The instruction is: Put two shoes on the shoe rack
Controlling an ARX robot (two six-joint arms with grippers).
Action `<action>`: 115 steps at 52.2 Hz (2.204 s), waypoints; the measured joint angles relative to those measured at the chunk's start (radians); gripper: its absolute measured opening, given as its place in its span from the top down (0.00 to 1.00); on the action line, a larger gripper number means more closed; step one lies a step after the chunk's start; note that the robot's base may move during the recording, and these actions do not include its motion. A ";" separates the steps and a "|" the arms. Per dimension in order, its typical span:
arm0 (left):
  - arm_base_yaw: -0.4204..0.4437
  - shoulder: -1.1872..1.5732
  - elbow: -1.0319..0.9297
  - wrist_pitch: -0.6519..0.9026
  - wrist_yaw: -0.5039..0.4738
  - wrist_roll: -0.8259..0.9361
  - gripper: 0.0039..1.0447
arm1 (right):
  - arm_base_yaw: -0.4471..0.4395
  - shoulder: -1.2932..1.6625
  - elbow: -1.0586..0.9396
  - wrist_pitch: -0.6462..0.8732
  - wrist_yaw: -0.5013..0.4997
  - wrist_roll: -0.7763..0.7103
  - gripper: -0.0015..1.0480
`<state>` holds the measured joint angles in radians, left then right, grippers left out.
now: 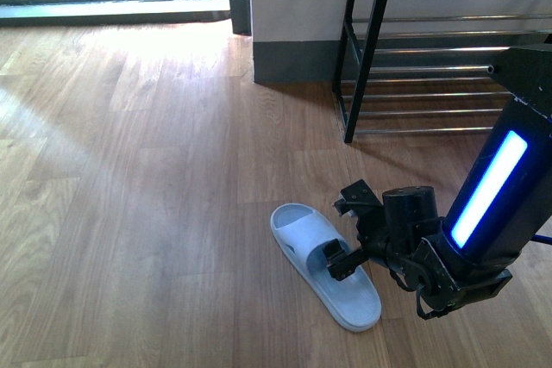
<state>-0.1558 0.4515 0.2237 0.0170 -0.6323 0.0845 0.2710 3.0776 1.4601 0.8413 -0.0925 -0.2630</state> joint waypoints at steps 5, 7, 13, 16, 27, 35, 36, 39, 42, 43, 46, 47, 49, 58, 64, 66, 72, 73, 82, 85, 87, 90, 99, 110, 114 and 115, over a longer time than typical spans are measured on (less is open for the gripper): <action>0.000 0.000 0.000 0.000 0.000 0.000 0.98 | 0.002 0.004 0.010 0.000 0.000 0.000 0.29; 0.000 0.000 0.000 0.000 0.000 0.000 0.98 | 0.003 0.005 0.012 0.000 0.002 0.000 0.36; 0.000 0.000 0.000 0.000 0.000 0.000 0.98 | 0.004 0.006 0.018 0.002 0.009 0.000 0.56; 0.000 0.000 0.000 0.000 0.000 0.000 0.98 | 0.004 0.006 0.019 0.002 0.015 0.001 0.66; 0.000 0.000 0.000 0.000 0.000 0.000 0.98 | 0.001 0.005 -0.001 0.029 0.046 0.001 0.93; 0.000 0.000 0.000 0.000 0.000 0.000 0.98 | -0.014 -0.056 -0.106 0.099 0.071 -0.013 0.98; 0.000 0.000 0.000 0.000 0.000 0.000 0.98 | -0.018 -0.072 -0.130 0.115 0.072 -0.016 0.98; 0.000 0.000 0.000 0.000 0.000 0.000 0.98 | -0.026 -0.126 -0.193 0.160 0.084 -0.027 0.98; 0.000 0.000 0.000 0.000 0.000 0.000 0.98 | -0.034 -0.178 -0.245 0.198 0.091 -0.033 0.98; 0.000 0.000 0.000 0.000 0.000 0.000 0.98 | -0.036 -0.192 -0.257 0.207 0.093 -0.036 0.98; 0.000 0.000 0.000 0.000 0.000 0.000 0.98 | -0.047 -0.266 -0.322 0.259 0.107 -0.053 0.98; 0.000 0.000 0.000 0.000 0.000 0.000 0.98 | -0.049 -0.281 -0.333 0.269 0.109 -0.054 0.98; 0.000 0.000 0.000 0.000 0.000 0.000 0.98 | -0.057 -0.330 -0.371 0.301 0.119 -0.064 0.98; 0.000 0.000 0.000 0.000 0.000 0.000 0.98 | -0.087 -0.537 -0.549 0.425 0.152 -0.100 0.98; 0.000 0.000 0.000 0.000 0.000 0.000 0.98 | -0.101 -0.661 -0.670 0.490 0.162 -0.116 0.98; 0.000 0.000 0.000 0.000 0.000 0.000 0.98 | -0.103 -0.699 -0.709 0.508 0.163 -0.122 0.98; 0.000 0.000 0.000 0.000 0.000 0.000 0.98 | -0.103 -0.787 -0.795 0.555 0.159 -0.127 0.98; 0.000 0.000 0.000 0.000 0.000 0.000 0.98 | -0.103 -0.790 -0.796 0.556 0.159 -0.127 0.98; 0.000 0.000 0.000 0.000 0.000 0.000 0.98 | -0.103 -0.793 -0.798 0.557 0.159 -0.127 0.98; 0.000 0.000 0.000 0.000 0.000 0.000 0.98 | -0.103 -0.794 -0.798 0.557 0.160 -0.127 0.98; 0.000 0.000 0.000 0.000 0.000 0.000 0.98 | -0.103 -0.794 -0.798 0.557 0.160 -0.127 0.98; 0.000 0.000 0.000 0.000 0.000 0.000 0.98 | -0.103 -0.794 -0.799 0.557 0.159 -0.127 0.98; 0.000 0.000 0.000 0.000 0.000 0.000 0.98 | -0.103 -0.794 -0.800 0.557 0.160 -0.127 0.98; 0.000 0.000 0.000 0.000 0.000 0.000 0.98 | -0.103 -0.793 -0.800 0.557 0.160 -0.127 0.98; 0.000 0.000 0.000 0.000 0.000 0.000 0.98 | -0.103 -0.793 -0.800 0.557 0.159 -0.127 0.98; 0.000 0.000 0.000 0.000 0.000 0.000 0.98 | -0.103 -0.794 -0.800 0.557 0.159 -0.127 0.98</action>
<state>-0.1558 0.4515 0.2237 0.0170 -0.6323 0.0845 0.1680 2.2837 0.6605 1.3983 0.0669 -0.3904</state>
